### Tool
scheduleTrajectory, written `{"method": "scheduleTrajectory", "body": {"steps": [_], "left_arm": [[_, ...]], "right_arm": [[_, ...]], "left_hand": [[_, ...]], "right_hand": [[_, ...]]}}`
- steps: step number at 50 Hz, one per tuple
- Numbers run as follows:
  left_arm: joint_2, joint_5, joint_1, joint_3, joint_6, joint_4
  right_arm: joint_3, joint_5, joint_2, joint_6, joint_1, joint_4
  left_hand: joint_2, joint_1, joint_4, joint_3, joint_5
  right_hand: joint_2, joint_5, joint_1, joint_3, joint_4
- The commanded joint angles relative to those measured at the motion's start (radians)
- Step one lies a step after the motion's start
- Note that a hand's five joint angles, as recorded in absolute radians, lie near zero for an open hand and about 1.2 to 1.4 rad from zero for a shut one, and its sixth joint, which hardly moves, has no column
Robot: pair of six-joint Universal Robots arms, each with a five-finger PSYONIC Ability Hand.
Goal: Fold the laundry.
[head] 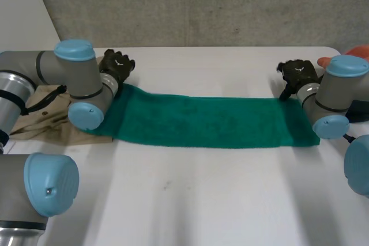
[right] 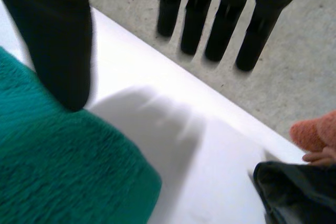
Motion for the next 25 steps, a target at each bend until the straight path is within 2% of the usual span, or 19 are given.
{"method": "scheduleTrajectory", "body": {"steps": [1,5,9,13,17,19,25], "left_arm": [[0.048,-0.033,-0.021,-0.031,-0.012,0.071],[0.148,-0.146,-0.004,-0.069,-0.047,0.108],[0.247,-0.180,-0.003,-0.174,-0.097,0.082],[0.347,-0.131,-0.004,-0.328,-0.136,0.049],[0.435,-0.053,-0.006,-0.496,-0.171,0.049],[0.461,-0.028,-0.007,-0.555,-0.187,0.060],[0.558,0.056,-0.019,-0.750,-0.263,0.131]], "right_arm": [[0.009,0.094,-0.049,-0.010,0.023,-0.060],[0.064,0.111,-0.170,-0.002,0.013,-0.048],[0.190,0.075,-0.294,-0.005,-0.006,0.068],[0.352,0.013,-0.401,-0.034,-0.031,0.236],[0.546,-0.004,-0.478,-0.097,-0.063,0.353],[0.621,-0.009,-0.504,-0.117,-0.080,0.338],[0.882,-0.065,-0.570,-0.185,-0.118,0.133]], "left_hand": [[-0.252,-0.164,-0.265,-0.279,-0.268],[-0.252,-0.164,-0.265,-0.279,-0.268],[-0.252,-0.164,-0.265,-0.279,-0.268],[-0.252,-0.164,-0.265,-0.279,-0.268],[-0.252,-0.164,-0.265,-0.279,-0.268],[-0.252,-0.164,-0.265,-0.279,-0.268],[-0.252,-0.164,-0.265,-0.279,-0.268]], "right_hand": [[-0.326,-0.335,-0.264,-0.351,-0.364],[-0.326,-0.335,-0.264,-0.351,-0.364],[-0.326,-0.335,-0.264,-0.351,-0.364],[-0.326,-0.335,-0.264,-0.351,-0.364],[-0.326,-0.335,-0.264,-0.351,-0.364],[-0.326,-0.335,-0.264,-0.351,-0.364],[-0.326,-0.335,-0.264,-0.351,-0.364]]}}
